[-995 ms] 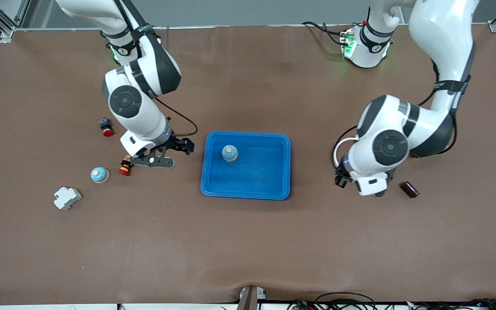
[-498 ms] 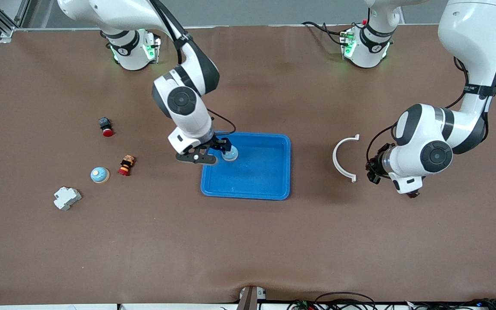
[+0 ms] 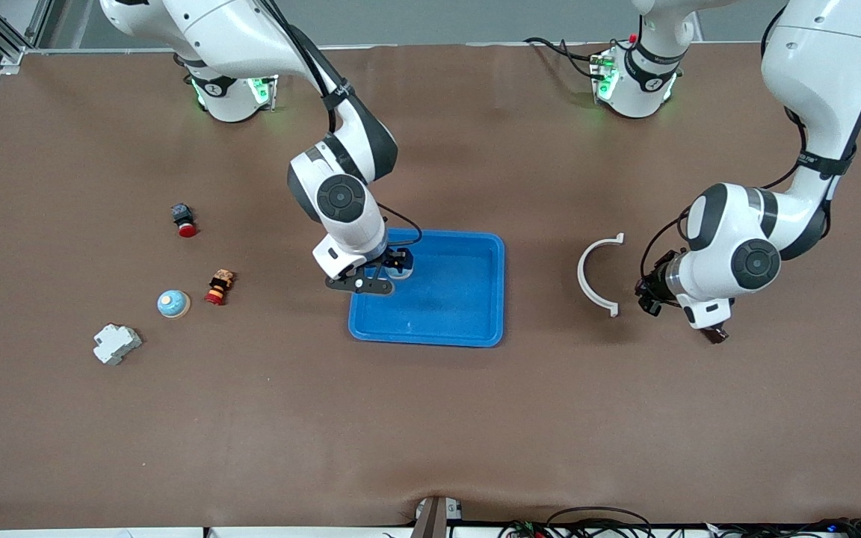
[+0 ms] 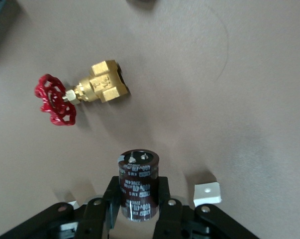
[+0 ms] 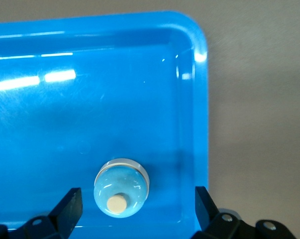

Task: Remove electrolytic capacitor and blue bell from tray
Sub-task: 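Grasp the second bell with the right gripper while the left gripper lowers the capacitor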

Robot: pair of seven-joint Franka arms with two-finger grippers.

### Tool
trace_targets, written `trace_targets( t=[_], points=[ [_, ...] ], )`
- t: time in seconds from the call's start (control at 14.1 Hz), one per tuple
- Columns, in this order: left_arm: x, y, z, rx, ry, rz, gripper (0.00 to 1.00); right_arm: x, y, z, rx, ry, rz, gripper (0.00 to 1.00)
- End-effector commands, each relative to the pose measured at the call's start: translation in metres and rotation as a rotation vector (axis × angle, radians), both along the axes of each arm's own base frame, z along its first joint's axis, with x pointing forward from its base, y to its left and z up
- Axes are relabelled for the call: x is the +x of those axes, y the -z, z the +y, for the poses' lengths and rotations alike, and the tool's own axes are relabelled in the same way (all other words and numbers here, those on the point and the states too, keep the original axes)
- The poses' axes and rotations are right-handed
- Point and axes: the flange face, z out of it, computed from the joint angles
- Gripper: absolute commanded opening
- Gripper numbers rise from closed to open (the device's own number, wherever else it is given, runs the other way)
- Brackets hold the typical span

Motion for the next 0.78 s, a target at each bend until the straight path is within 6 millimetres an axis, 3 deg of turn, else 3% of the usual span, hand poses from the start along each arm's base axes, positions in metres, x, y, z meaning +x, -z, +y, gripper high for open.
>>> trace_targets(
  t=[0.0,0.21,0.28,0.5,0.71],
  points=[
    [-0.004,0.010,0.000,-0.028,-0.005,-0.002,0.03,0.000,0.016,0.013,0.036,-0.009,0.015,1.00],
    [-0.004,0.013,0.000,-0.028,0.000,-0.009,0.82,-0.001,0.028,0.019,0.052,-0.010,0.030,1.00],
    [-0.003,0.013,0.000,-0.027,0.001,-0.009,1.00,0.000,0.033,0.019,0.055,-0.008,0.023,1.00],
    [0.001,0.001,0.001,-0.021,0.001,-0.024,1.00,-0.005,0.043,0.025,0.057,-0.017,0.021,1.00],
    [0.018,-0.042,-0.003,-0.008,0.041,-0.037,1.00,-0.007,0.049,0.026,0.055,-0.019,0.024,1.00]
  ],
)
